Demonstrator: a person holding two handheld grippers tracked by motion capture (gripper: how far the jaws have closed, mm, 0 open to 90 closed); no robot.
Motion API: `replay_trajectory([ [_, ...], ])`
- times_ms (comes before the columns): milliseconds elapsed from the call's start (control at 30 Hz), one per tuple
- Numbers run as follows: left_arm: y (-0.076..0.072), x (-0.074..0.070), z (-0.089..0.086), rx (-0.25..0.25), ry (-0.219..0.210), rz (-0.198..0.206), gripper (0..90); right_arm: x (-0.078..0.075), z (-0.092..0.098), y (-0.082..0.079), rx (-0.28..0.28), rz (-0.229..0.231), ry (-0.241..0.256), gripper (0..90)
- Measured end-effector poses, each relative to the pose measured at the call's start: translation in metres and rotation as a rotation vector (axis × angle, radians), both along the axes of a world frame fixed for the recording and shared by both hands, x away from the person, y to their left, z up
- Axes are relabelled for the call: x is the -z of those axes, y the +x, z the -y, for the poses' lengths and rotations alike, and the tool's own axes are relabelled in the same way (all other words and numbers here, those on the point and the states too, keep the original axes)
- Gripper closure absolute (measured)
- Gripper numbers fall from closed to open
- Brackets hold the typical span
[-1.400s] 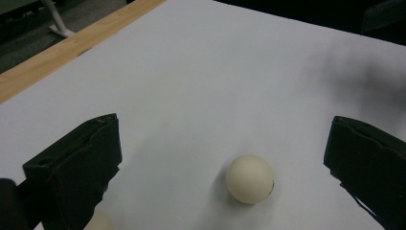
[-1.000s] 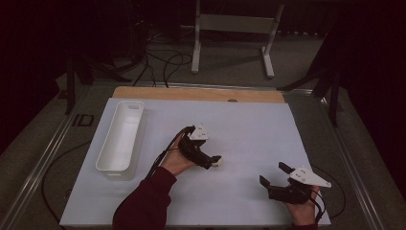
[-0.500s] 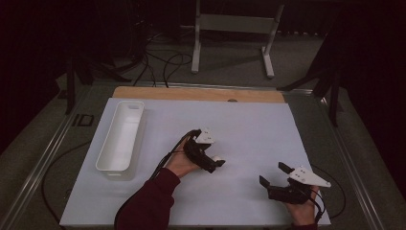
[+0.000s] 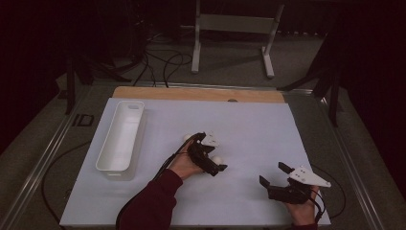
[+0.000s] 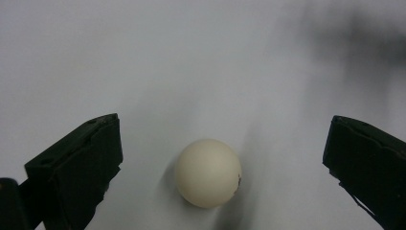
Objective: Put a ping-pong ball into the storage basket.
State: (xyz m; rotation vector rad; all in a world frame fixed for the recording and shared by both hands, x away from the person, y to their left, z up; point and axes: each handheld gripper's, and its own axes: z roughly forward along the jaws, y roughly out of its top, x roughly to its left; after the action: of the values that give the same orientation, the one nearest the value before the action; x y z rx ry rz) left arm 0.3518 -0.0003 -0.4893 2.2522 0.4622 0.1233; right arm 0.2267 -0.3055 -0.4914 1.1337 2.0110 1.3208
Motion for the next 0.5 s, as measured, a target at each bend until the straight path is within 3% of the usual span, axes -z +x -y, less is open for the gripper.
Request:
replay_trajectory([
  [167, -0.001, 0.003, 0.002, 0.006, 0.016, -0.004, 2.0, 0.000, 0.000, 0.000, 0.000, 0.002, -0.002, 9.0],
  [500, -0.001, 0.011, 0.005, -0.024, 0.086, -0.004, 8.5, -0.001, 0.001, -0.001, 0.000, 0.005, 0.002, 9.0],
])
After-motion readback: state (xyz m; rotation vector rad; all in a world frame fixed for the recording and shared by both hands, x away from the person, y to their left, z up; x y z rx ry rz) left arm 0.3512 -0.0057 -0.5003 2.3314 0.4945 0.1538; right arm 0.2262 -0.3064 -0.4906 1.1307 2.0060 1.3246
